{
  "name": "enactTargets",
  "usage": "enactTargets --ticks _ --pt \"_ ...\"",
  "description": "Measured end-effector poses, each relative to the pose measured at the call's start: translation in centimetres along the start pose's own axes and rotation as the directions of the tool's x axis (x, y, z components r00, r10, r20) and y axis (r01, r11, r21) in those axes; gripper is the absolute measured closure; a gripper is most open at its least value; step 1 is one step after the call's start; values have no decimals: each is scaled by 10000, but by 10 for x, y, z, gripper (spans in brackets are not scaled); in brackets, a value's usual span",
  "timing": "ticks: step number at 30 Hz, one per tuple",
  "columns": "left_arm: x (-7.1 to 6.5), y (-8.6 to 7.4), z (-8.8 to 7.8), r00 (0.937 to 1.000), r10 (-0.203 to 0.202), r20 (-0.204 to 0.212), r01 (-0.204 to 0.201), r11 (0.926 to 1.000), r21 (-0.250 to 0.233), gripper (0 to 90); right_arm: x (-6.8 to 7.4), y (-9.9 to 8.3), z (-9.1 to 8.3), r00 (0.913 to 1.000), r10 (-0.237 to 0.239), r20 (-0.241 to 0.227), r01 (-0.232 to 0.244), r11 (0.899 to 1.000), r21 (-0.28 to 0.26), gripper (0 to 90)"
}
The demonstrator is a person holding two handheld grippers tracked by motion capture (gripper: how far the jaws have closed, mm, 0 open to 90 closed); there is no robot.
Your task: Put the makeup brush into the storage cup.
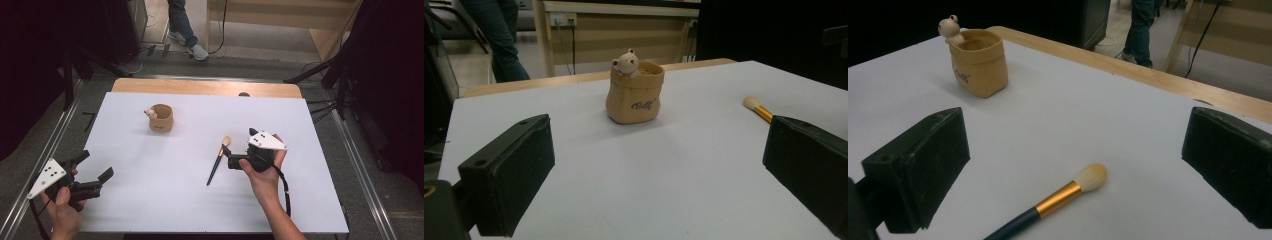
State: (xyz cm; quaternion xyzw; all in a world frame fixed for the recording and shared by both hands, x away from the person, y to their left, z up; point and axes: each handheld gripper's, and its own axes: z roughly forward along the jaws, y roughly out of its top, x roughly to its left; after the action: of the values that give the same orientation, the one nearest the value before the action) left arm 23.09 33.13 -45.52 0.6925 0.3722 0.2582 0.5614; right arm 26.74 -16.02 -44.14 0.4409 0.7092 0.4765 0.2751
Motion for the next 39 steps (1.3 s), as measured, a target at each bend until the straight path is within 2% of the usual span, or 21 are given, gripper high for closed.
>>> enactTargets --ticks 16,22,25,28,31,35,37,38,39 --pt "0 0 1 10000 10 48 -10 10000 5 7 2 15 25 10000 -43 -34 45 9989 458 0" --pt "-1 0 1 9999 6 128 -7 10000 60 2 3 23 36 9998 124 -174 -105 9942 1067 0" --pt "-1 0 2 9999 0 154 -1 10000 64 2 4 29 42 9995 261 -159 -232 9865 1624 0" --pt "-1 0 2 9999 -13 164 12 10000 57 2 6 34 51 9991 407 -138 -362 9702 2395 0" --pt "-1 0 2 9998 -22 182 21 10000 52 2 9 36 60 9987 500 -40 -459 9434 3284 10" --pt "-1 1 1 9998 -11 178 10 10000 51 2 14 37 69 9996 284 40 -275 9106 4124 17" --pt "-2 1 2 9998 10 198 -11 10000 56 2 17 36 75 9996 248 126 -278 8869 4611 19" --pt "-1 1 2 9998 30 205 -32 10000 70 1 17 34 77 9996 232 166 -283 8718 4890 27" --pt "-2 1 2 9997 3 225 -4 10000 73 1 18 33 79 9992 309 262 -399 8630 5037 44"
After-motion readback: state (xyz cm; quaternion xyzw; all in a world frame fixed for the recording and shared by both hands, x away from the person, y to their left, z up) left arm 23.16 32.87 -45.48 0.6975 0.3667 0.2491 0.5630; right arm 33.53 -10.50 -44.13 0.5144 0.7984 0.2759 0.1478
